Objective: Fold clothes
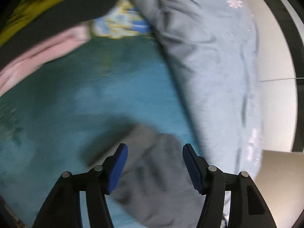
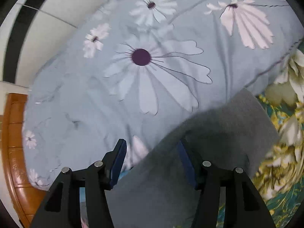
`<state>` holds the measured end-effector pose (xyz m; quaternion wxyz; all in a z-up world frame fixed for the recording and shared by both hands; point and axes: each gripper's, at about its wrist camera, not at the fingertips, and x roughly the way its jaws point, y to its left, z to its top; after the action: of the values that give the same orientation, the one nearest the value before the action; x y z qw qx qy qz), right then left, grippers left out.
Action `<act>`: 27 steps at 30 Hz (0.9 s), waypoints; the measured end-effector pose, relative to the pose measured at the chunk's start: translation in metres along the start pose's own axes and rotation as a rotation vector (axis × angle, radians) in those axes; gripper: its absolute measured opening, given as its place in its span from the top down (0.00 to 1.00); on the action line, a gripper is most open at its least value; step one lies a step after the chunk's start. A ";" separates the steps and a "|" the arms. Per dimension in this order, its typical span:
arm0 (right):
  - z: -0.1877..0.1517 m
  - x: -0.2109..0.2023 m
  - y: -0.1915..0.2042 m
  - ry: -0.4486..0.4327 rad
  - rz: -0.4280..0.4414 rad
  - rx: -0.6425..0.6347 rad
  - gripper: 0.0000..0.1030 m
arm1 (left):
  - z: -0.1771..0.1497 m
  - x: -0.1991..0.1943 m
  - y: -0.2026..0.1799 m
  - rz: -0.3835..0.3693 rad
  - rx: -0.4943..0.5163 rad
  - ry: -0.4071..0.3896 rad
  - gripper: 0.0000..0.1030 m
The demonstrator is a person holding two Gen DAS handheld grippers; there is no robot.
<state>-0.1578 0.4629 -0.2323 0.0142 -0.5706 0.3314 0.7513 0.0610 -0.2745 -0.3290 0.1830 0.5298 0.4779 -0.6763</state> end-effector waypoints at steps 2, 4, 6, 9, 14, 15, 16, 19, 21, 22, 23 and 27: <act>-0.020 -0.017 -0.010 -0.009 0.004 0.008 0.41 | -0.015 0.008 0.027 0.033 -0.037 0.032 0.37; -0.040 -0.033 -0.025 -0.006 -0.002 0.028 0.41 | -0.031 0.023 0.056 0.024 -0.083 0.055 0.37; -0.060 -0.049 -0.045 -0.005 -0.037 0.071 0.41 | -0.042 0.034 0.075 -0.020 -0.123 0.066 0.37; -0.093 -0.072 -0.081 0.001 -0.064 0.185 0.41 | -0.049 0.051 0.092 -0.105 -0.183 0.074 0.37; -0.133 -0.093 -0.112 0.013 -0.108 0.337 0.41 | -0.050 0.065 0.102 -0.156 -0.191 0.017 0.37; -0.140 -0.095 -0.117 0.019 -0.118 0.352 0.41 | -0.051 0.066 0.102 -0.162 -0.179 0.010 0.37; -0.146 -0.095 -0.122 0.025 -0.127 0.366 0.41 | -0.052 0.066 0.101 -0.167 -0.166 0.007 0.38; -0.157 -0.091 -0.116 0.051 -0.132 0.370 0.41 | -0.050 0.070 0.101 -0.192 -0.154 0.026 0.56; -0.160 -0.086 -0.107 0.066 -0.125 0.353 0.41 | -0.048 0.069 0.102 -0.185 -0.175 0.032 0.64; -0.160 -0.085 -0.104 0.072 -0.119 0.344 0.41 | -0.048 0.067 0.103 -0.182 -0.181 0.031 0.73; -0.161 -0.083 -0.100 0.078 -0.113 0.334 0.41 | -0.047 0.063 0.102 -0.178 -0.181 0.024 0.76; -0.157 -0.071 -0.080 0.101 -0.079 0.294 0.41 | -0.046 0.033 0.095 -0.188 -0.168 -0.016 0.83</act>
<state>0.0315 0.4698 -0.2294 0.1102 -0.6120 0.4153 0.6640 0.1454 -0.2725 -0.4002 0.1664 0.4600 0.5788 -0.6524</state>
